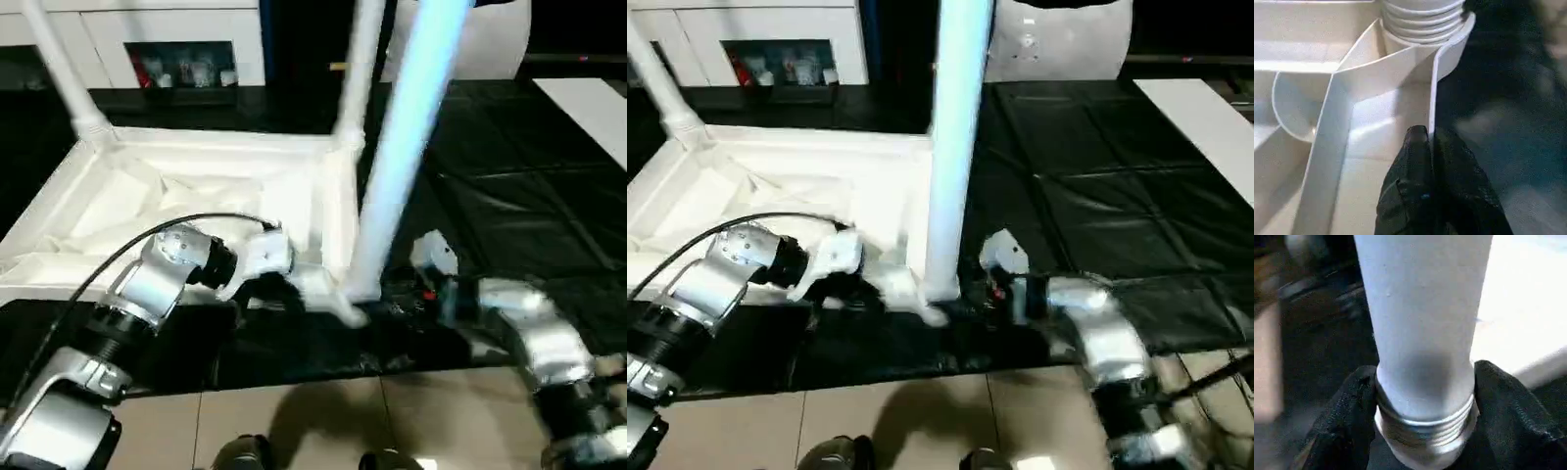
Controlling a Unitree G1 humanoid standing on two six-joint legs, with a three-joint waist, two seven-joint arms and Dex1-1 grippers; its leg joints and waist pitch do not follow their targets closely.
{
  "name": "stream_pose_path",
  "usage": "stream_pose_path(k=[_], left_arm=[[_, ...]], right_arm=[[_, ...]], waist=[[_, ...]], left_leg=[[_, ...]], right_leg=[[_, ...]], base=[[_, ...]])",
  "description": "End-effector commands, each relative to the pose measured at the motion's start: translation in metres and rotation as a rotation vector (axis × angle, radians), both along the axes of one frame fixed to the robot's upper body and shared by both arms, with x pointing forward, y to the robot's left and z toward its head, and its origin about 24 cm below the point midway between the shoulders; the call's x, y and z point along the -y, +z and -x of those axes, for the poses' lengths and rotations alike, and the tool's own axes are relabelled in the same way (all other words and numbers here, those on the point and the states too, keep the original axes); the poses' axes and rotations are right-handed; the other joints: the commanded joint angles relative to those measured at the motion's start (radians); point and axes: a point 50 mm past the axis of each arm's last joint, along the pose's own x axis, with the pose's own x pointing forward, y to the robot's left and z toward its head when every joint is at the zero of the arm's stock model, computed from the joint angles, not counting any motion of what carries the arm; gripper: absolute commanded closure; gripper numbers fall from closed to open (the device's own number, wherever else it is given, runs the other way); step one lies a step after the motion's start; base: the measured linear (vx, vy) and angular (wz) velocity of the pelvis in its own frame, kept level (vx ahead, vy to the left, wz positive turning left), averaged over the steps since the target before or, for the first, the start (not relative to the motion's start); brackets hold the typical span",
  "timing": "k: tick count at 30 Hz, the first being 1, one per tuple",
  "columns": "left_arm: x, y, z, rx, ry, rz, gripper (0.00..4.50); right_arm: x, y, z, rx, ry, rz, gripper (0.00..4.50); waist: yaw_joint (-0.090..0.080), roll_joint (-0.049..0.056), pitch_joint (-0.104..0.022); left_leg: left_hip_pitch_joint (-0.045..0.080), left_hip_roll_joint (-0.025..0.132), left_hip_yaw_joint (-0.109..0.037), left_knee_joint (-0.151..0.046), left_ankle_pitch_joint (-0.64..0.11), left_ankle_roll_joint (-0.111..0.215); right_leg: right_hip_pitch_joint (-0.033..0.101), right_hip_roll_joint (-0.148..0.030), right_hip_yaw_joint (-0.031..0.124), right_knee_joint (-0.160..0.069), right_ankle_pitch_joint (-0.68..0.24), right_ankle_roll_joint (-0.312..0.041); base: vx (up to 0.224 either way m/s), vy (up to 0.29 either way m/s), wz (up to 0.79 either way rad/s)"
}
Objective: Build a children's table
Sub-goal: Rotate leg to tighten
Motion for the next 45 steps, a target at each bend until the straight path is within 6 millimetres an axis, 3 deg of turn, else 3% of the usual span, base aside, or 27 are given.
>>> stream_pose_path(k=[1,2,3,7,10,11,13,16,17,19,25,29,34,35,40,41,45], left_arm=[[0.045,0.011,0.002,0.046,0.047,0.141,4.50],[0.049,0.011,0.001,0.052,0.078,0.151,4.50],[0.054,0.011,0.000,0.060,0.109,0.160,4.50],[0.078,0.013,-0.005,0.116,0.251,0.205,4.50],[0.086,0.015,-0.003,0.118,0.260,0.216,4.50],[0.087,0.015,-0.003,0.120,0.252,0.214,4.50],[0.085,0.015,-0.002,0.129,0.227,0.195,4.50],[0.076,0.013,-0.001,0.133,0.199,0.165,4.50],[0.074,0.013,-0.002,0.136,0.197,0.160,4.50],[0.067,0.010,0.000,0.135,0.150,0.140,4.50],[0.047,0.006,0.001,0.119,0.069,0.100,4.50],[0.032,0.003,0.011,0.086,-0.128,0.067,4.50],[0.022,0.001,0.015,0.059,-0.224,0.004,4.50],[0.022,0.001,0.015,0.059,-0.224,0.004,4.50],[0.014,0.002,0.015,0.047,-0.293,-0.034,4.50],[0.012,0.003,0.015,0.047,-0.306,-0.043,4.50],[0.010,0.003,0.014,0.047,-0.320,-0.050,4.50]], right_arm=[[-0.046,0.010,-0.001,0.000,-0.036,-0.101,1.83],[-0.051,0.010,-0.002,-0.013,-0.074,-0.119,1.83],[-0.056,0.010,-0.003,-0.020,-0.115,-0.128,1.83],[-0.072,0.015,-0.014,-0.023,-0.294,-0.143,1.83],[-0.073,0.017,-0.014,-0.026,-0.308,-0.164,1.48],[-0.070,0.016,-0.014,-0.025,-0.308,-0.163,1.14],[-0.059,0.014,-0.013,-0.007,-0.307,-0.130,1.11],[-0.042,0.012,-0.012,0.027,-0.281,-0.085,0.77],[-0.041,0.012,-0.012,0.032,-0.276,-0.076,0.65],[-0.026,0.011,-0.011,0.066,-0.239,-0.023,0.57],[0.004,0.022,-0.011,0.133,-0.150,0.023,0.05],[0.016,0.031,-0.005,0.190,0.040,0.080,0.05],[0.020,0.035,0.001,0.157,0.197,0.060,0.05],[0.020,0.035,0.001,0.157,0.197,0.060,0.21],[0.025,0.033,0.002,0.087,0.308,0.072,0.44],[0.026,0.032,0.002,0.068,0.335,0.080,0.73],[0.028,0.030,0.002,0.047,0.376,0.105,1.00]], waist=[[-0.010,-0.001,-0.073],[-0.013,0.005,-0.075],[-0.022,0.000,-0.077],[-0.038,0.001,-0.081],[-0.030,0.004,-0.089],[-0.030,0.003,-0.091],[-0.029,0.005,-0.094],[-0.023,0.004,-0.091],[-0.021,0.015,-0.096],[-0.022,0.008,-0.095],[-0.011,0.010,-0.096],[-0.004,0.013,-0.099],[0.016,0.017,-0.098],[0.019,0.012,-0.095],[0.016,0.009,-0.092],[0.015,0.006,-0.091],[0.016,0.006,-0.092]], left_leg=[[0.045,0.050,-0.032,-0.082,-0.304,-0.023],[0.045,0.048,-0.033,-0.081,-0.307,-0.027],[0.038,0.047,-0.036,-0.083,-0.299,-0.029],[0.041,0.043,-0.028,-0.074,-0.268,-0.009],[0.036,0.041,-0.028,-0.066,-0.200,0.026],[0.034,0.041,-0.027,-0.065,-0.172,0.041],[0.035,0.042,-0.027,-0.062,-0.147,0.060],[0.036,0.044,-0.027,-0.063,-0.166,0.064],[0.038,0.044,-0.028,-0.061,-0.168,0.062],[0.038,0.044,-0.027,-0.061,-0.181,0.056],[0.041,0.045,-0.026,-0.057,-0.183,0.060],[0.045,0.048,-0.025,-0.055,-0.190,0.067],[0.050,0.053,-0.023,-0.057,-0.220,0.056],[0.050,0.054,-0.023,-0.060,-0.230,0.048],[0.048,0.051,-0.024,-0.062,-0.272,0.024],[0.049,0.051,-0.024,-0.062,-0.277,0.023],[0.048,0.051,-0.024,-0.061,-0.273,0.019]], right_leg=[[0.024,-0.073,0.029,-0.082,-0.298,-0.214],[0.022,-0.073,0.028,-0.081,-0.297,-0.212],[0.029,-0.071,0.026,-0.081,-0.274,-0.204],[0.023,-0.066,0.029,-0.084,-0.190,-0.221],[0.036,-0.069,0.029,-0.082,-0.117,-0.217],[0.038,-0.066,0.028,-0.078,-0.067,-0.220],[0.040,-0.064,0.026,-0.074,-0.011,-0.229],[0.043,-0.065,0.024,-0.075,-0.029,-0.233],[0.044,-0.066,0.025,-0.073,-0.028,-0.235],[0.043,-0.065,0.024,-0.076,-0.040,-0.236],[0.043,-0.065,0.024,-0.073,-0.032,-0.246],[0.041,-0.065,0.024,-0.069,-0.016,-0.254],[0.037,-0.063,0.022,-0.067,-0.052,-0.258],[0.035,-0.066,0.022,-0.067,-0.079,-0.255],[0.034,-0.069,0.023,-0.073,-0.162,-0.241],[0.033,-0.069,0.023,-0.075,-0.179,-0.239],[0.032,-0.069,0.023,-0.076,-0.199,-0.235]], base=[[0.000,0.000,0.00],[0.000,0.000,0.00],[0.000,0.000,0.00],[0.000,0.000,0.00],[0.000,0.000,0.00],[0.000,0.000,0.00],[0.000,0.000,0.00],[0.000,0.000,0.00],[0.000,0.000,0.00],[0.000,0.000,0.00],[0.000,0.000,0.00],[0.000,0.000,0.00],[0.000,0.000,0.00],[0.000,0.000,0.00],[0.000,0.000,0.00],[0.000,0.000,0.00],[0.000,0.000,0.00]])
